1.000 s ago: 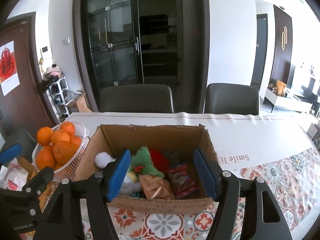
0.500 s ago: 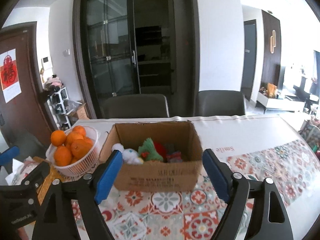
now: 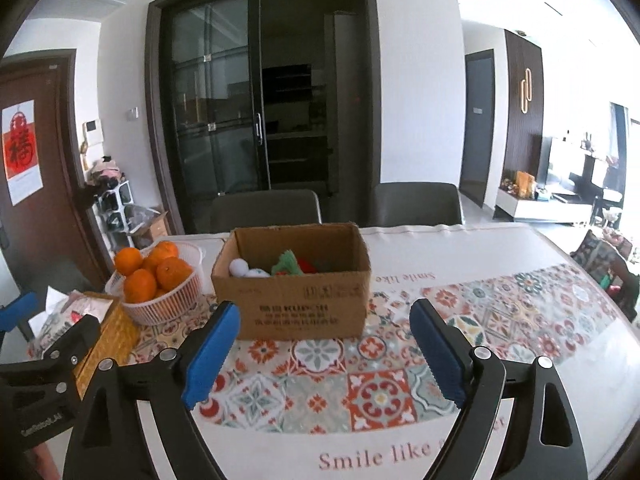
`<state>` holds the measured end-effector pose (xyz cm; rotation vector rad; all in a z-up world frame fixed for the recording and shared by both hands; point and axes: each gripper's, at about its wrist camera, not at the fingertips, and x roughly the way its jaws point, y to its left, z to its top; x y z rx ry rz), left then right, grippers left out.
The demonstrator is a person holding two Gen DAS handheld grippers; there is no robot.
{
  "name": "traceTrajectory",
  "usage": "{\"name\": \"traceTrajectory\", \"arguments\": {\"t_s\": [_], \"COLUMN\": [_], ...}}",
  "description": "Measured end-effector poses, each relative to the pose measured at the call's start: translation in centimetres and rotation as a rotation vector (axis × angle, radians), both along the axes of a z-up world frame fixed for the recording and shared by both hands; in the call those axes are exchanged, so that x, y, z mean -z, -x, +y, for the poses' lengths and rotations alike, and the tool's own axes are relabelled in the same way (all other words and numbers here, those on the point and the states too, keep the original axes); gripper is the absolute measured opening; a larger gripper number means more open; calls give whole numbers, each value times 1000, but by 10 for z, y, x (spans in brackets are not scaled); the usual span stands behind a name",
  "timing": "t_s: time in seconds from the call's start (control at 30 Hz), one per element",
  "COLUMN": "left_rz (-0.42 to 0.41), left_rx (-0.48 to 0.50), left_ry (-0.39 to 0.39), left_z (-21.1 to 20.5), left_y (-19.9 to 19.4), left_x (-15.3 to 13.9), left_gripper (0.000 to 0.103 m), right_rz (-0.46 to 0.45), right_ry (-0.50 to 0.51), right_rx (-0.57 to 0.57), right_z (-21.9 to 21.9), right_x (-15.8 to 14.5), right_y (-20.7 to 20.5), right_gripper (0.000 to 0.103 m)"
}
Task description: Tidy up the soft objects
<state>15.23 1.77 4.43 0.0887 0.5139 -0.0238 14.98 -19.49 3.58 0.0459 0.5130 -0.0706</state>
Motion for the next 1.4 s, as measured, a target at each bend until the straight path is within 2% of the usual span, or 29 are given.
{"name": "traceTrajectory", "arguments": {"t_s": [0.13, 0.37, 0.6, 0.93, 1.4], "left_rz": [6, 10, 6, -11, -15], "left_rx": [16, 49, 64, 72, 79], "left_ry": [-2, 16, -4, -20, -34], "left_z": [-3, -6, -9, -11, -13], "left_y": [20, 55, 83, 100, 105], "left_x": [5, 12, 19, 23, 27], "left_gripper": [103, 103, 103, 103, 103], "right_rz": [-1, 5, 12, 28, 36], "right_ry": [22, -4, -2, -23, -21], "right_rx": [7, -2, 3, -3, 16], "right_z": [1, -2, -3, -3, -6], "right_x": [3, 14, 25, 34, 40], "right_y": [23, 60, 87, 101, 105], "right_gripper": [89, 90, 90, 90, 90]}}
